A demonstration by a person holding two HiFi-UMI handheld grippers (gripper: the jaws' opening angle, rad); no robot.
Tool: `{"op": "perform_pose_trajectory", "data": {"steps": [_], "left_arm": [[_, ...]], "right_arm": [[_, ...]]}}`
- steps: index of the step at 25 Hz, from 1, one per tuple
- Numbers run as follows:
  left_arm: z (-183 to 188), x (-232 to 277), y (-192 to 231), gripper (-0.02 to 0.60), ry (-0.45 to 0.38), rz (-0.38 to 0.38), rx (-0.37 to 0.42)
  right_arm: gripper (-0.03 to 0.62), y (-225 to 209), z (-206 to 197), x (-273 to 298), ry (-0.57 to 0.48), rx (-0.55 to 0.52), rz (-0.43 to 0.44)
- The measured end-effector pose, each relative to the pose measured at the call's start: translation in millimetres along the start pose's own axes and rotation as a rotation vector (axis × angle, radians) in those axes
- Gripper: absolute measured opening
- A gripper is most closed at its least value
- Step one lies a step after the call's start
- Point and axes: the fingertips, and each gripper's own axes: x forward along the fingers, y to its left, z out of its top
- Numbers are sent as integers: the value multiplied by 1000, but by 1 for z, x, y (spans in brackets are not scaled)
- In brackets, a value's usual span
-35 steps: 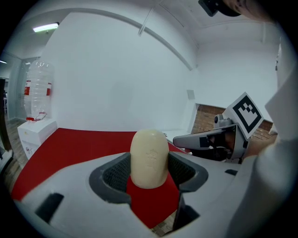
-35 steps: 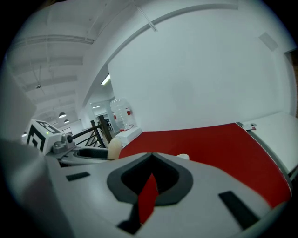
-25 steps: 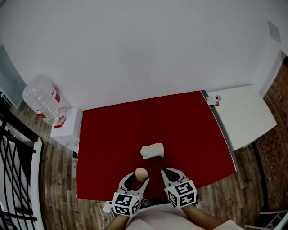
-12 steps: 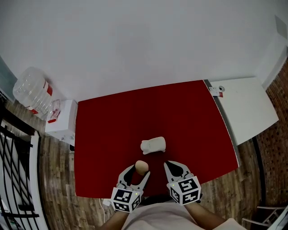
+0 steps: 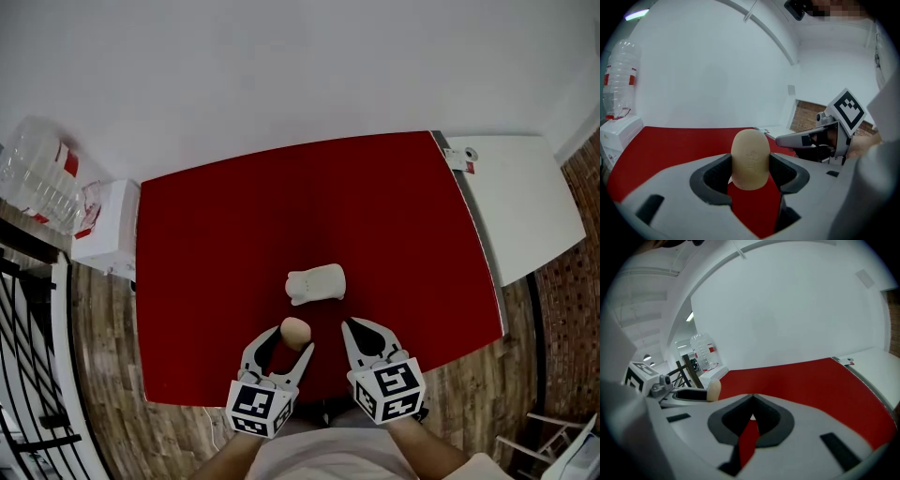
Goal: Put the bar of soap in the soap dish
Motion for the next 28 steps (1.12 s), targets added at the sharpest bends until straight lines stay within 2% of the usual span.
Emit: {"op": "perform_pose_trajectory", "data": {"steps": [6,12,15,22,28], "left_arm": [[-14,23,14,260,29,-13,4],[-17,43,28,259,63,-50,75],[-15,54,30,260,97,-119,176],[-7,86,31,259,253,-386,494],[-11,108,36,260,357,-509,643]], "right_arm": [[5,-14,-11,22,20,8,-13],[5,-28,-22,39,32,34,-33],[5,-32,-27,42,42,38,-34],[5,-41,-40,44,55,71,-39],[5,-48,-45,45,56,93,-51]]}}
